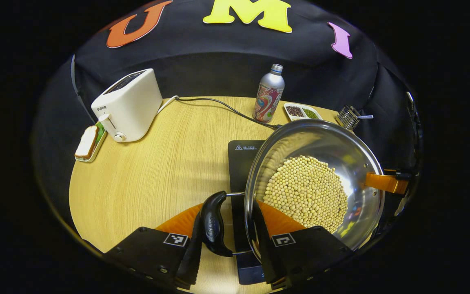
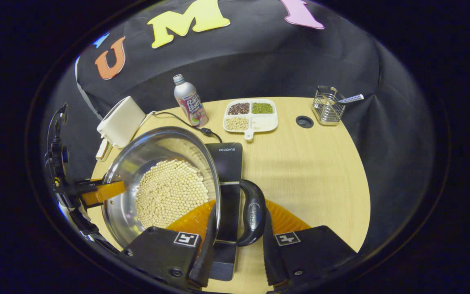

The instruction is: First push the handle of the pot to place it horizontally, then grasp the pot with both hands and set it on the induction cooktop.

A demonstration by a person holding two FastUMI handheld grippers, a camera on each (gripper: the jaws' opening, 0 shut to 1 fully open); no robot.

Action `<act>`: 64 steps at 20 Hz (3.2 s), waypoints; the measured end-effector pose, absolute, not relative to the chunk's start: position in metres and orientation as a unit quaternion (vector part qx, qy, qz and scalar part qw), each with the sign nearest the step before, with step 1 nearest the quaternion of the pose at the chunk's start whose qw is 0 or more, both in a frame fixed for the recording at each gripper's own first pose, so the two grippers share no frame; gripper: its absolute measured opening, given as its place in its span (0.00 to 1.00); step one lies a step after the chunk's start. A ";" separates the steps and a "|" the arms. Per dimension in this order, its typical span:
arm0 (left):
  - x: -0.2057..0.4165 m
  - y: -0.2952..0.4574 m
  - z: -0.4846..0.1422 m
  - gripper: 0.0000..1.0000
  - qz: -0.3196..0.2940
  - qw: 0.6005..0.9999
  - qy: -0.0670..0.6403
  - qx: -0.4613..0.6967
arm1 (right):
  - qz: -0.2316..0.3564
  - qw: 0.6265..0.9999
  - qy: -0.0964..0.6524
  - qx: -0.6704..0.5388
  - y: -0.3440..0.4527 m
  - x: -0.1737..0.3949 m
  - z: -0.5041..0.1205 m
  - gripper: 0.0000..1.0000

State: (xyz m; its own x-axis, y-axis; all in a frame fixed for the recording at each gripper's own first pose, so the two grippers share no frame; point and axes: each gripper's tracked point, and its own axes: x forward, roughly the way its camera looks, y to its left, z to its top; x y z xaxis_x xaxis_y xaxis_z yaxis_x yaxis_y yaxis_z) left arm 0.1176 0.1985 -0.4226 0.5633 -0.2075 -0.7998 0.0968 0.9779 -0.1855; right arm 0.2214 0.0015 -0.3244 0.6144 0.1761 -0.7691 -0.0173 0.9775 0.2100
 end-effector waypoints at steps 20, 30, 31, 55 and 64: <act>0.117 0.195 -0.416 0.60 -0.078 0.892 0.443 -0.054 | 0.069 0.890 0.439 0.105 0.002 0.234 -0.346 0.56; 0.119 0.194 -0.416 0.73 -0.078 0.892 0.444 -0.040 | 0.062 0.892 0.436 0.104 0.002 0.233 -0.345 0.55; 0.119 0.193 -0.417 0.75 -0.078 0.892 0.444 -0.040 | 0.062 0.892 0.436 0.104 0.001 0.233 -0.344 0.55; 0.107 0.229 -0.312 0.98 -0.040 0.952 0.303 -0.005 | 0.043 0.962 0.270 0.009 0.007 0.211 -0.244 0.78; 0.059 0.252 -0.185 0.98 -0.030 0.983 0.179 0.018 | 0.051 0.989 0.139 -0.010 0.049 0.144 -0.110 0.83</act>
